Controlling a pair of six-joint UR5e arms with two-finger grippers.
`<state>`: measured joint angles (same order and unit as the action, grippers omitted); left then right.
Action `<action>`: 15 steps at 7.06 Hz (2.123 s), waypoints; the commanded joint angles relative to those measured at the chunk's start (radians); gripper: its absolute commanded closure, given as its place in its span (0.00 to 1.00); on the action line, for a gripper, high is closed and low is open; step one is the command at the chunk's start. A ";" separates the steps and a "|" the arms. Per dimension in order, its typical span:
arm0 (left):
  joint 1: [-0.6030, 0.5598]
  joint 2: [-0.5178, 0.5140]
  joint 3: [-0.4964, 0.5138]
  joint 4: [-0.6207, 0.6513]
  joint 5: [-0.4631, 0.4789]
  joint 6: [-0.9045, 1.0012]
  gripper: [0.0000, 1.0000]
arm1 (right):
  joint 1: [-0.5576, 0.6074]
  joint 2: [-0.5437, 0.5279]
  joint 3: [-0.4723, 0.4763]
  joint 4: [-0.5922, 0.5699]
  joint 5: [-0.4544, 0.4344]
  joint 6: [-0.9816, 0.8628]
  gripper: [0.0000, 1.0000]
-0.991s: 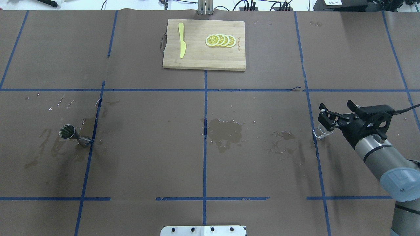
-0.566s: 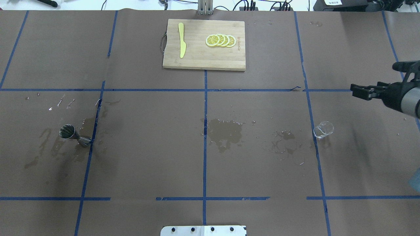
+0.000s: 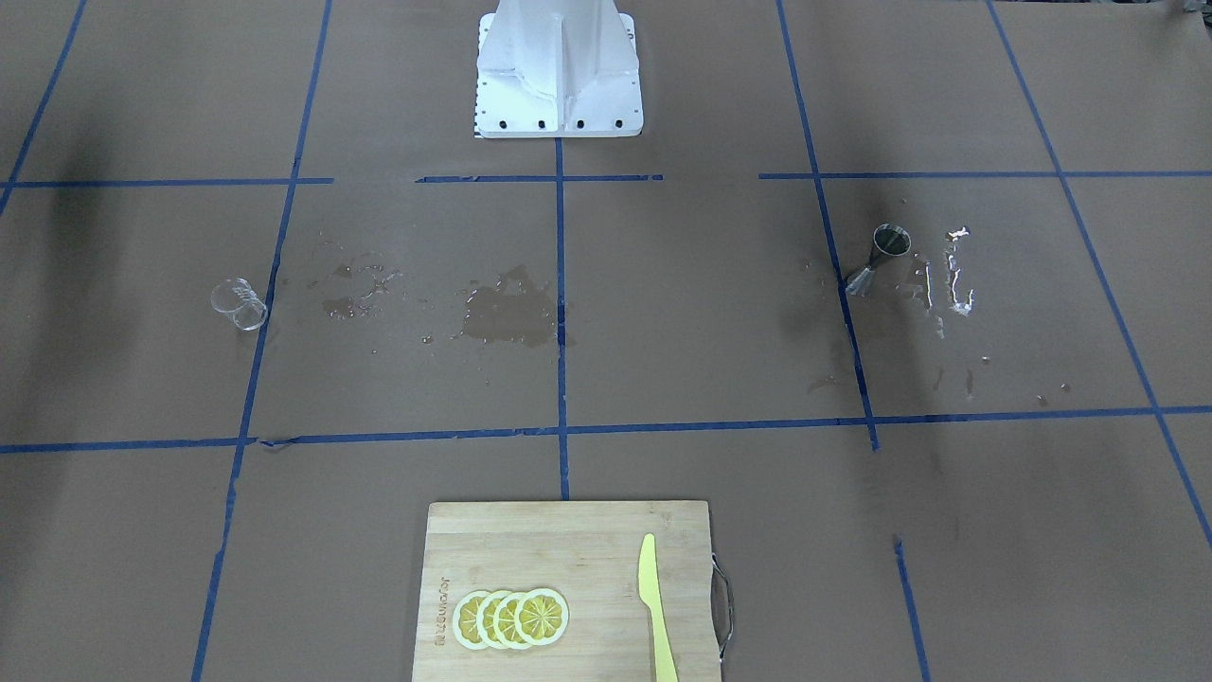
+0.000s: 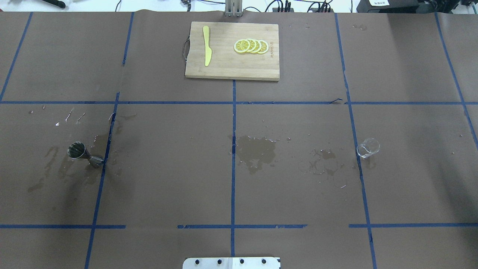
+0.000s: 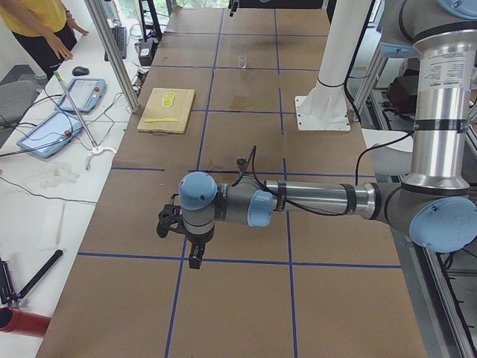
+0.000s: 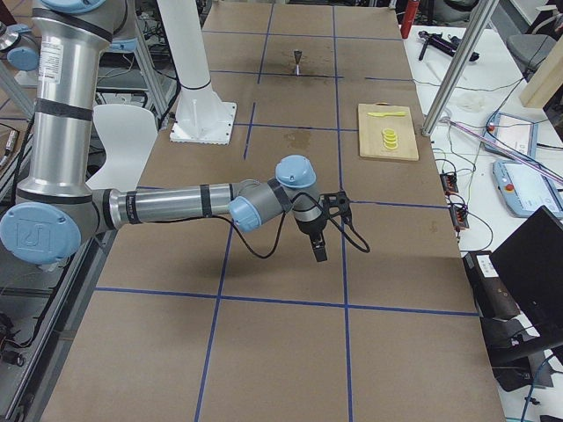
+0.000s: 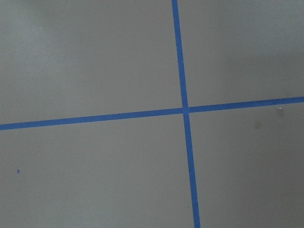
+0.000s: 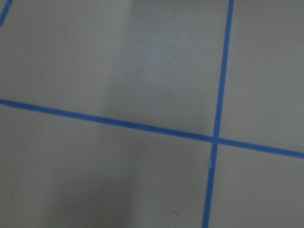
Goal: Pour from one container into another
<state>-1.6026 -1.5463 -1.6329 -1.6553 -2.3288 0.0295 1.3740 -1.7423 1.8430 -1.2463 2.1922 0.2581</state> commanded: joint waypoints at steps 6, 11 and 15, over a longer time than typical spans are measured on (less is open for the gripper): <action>0.001 0.009 0.002 -0.012 0.009 0.000 0.00 | 0.076 -0.040 -0.056 -0.311 0.052 -0.171 0.00; 0.003 0.009 -0.004 -0.015 0.002 0.001 0.00 | 0.108 -0.042 -0.053 -0.308 0.077 -0.172 0.00; 0.003 0.009 -0.004 -0.015 0.002 0.000 0.00 | 0.108 -0.042 -0.054 -0.309 0.077 -0.172 0.00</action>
<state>-1.6000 -1.5366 -1.6368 -1.6705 -2.3270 0.0304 1.4817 -1.7840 1.7883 -1.5554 2.2693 0.0859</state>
